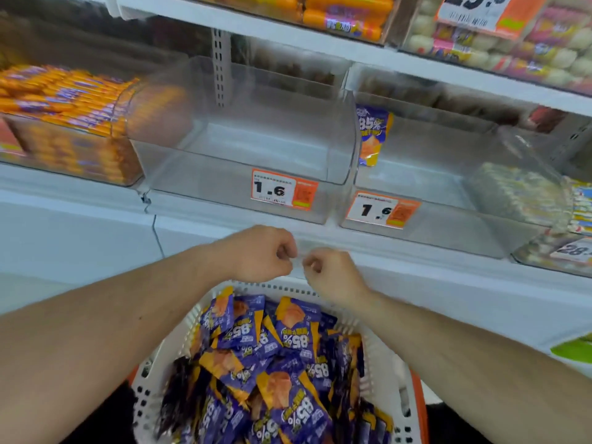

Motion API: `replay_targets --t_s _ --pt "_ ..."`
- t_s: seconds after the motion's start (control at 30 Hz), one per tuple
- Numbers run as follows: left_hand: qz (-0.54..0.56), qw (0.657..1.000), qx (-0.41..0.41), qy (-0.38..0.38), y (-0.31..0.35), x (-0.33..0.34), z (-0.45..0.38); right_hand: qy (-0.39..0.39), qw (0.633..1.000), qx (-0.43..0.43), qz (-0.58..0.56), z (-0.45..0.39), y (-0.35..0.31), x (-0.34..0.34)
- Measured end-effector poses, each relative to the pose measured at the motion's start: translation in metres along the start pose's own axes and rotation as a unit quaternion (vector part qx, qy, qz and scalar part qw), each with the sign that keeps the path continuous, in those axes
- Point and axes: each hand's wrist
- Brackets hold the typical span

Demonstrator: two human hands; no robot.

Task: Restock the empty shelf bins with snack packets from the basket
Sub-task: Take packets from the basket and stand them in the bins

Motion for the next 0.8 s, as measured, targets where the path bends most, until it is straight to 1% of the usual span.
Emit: replay_targets --t_s 0.07,0.1,0.17,0.2,0.23,0.27,0.33,0.43,0.47,0.53,0.57,0.6,0.63,0.7,0.77,0.8 --pt "-0.031 0.998 -0.009 -0.049 -0.012 0.005 0.000 -0.034 0.993 0.107 0.034 0.005 0.029 0.032" --pt "-0.039 0.997 -0.012 -0.065 -0.016 0.005 0.000 -0.037 0.985 0.167 0.019 0.009 0.042 0.046" --pt "-0.049 0.995 -0.013 -0.087 -0.019 0.006 0.000 -0.041 0.952 0.301 -0.041 0.020 0.060 0.070" --pt "-0.052 0.994 -0.012 -0.092 -0.019 0.006 -0.001 -0.049 0.932 0.354 -0.051 0.025 0.066 0.080" --pt "-0.054 0.994 -0.009 -0.094 -0.018 0.006 -0.001 -0.073 0.915 0.394 -0.058 0.030 0.070 0.089" --pt "-0.054 0.994 -0.007 -0.096 -0.017 0.006 -0.002 -0.105 0.900 0.419 -0.066 0.034 0.071 0.098" --pt "-0.062 0.993 -0.002 -0.104 -0.015 0.007 -0.003 -0.115 0.879 0.455 -0.090 0.036 0.074 0.111" --pt "-0.080 0.990 0.004 -0.116 -0.014 0.009 -0.004 -0.040 0.867 0.483 -0.120 0.033 0.077 0.117" --pt "-0.085 0.989 0.002 -0.119 -0.014 0.010 -0.005 -0.012 0.864 0.489 -0.123 0.031 0.078 0.115" --pt "-0.094 0.988 0.000 -0.124 -0.014 0.010 -0.005 0.014 0.853 0.498 -0.153 0.027 0.080 0.108" --pt "-0.099 0.987 -0.001 -0.125 -0.014 0.011 -0.006 0.013 0.855 0.493 -0.162 0.026 0.080 0.103" --pt "-0.101 0.987 -0.001 -0.125 -0.013 0.011 -0.007 -0.001 0.864 0.479 -0.156 0.023 0.079 0.096" --pt "-0.102 0.987 0.000 -0.126 -0.013 0.011 -0.007 -0.023 0.885 0.448 -0.121 0.021 0.075 0.087" --pt "-0.105 0.987 0.006 -0.122 -0.012 0.013 -0.009 -0.100 0.933 0.347 0.004 0.013 0.064 0.060" --pt "-0.111 0.987 0.013 -0.114 -0.010 0.015 -0.010 -0.165 0.949 0.232 0.132 0.008 0.039 0.029" --pt "-0.110 0.988 0.017 -0.106 -0.008 0.017 -0.011 -0.179 0.952 0.181 0.168 0.005 0.027 0.014"
Point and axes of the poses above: each hand's wrist, its own z-axis away from the middle knuckle, its own x-axis out of the palm, y = z × x, and after that the axes turned 9 degrees about -z, right-handed
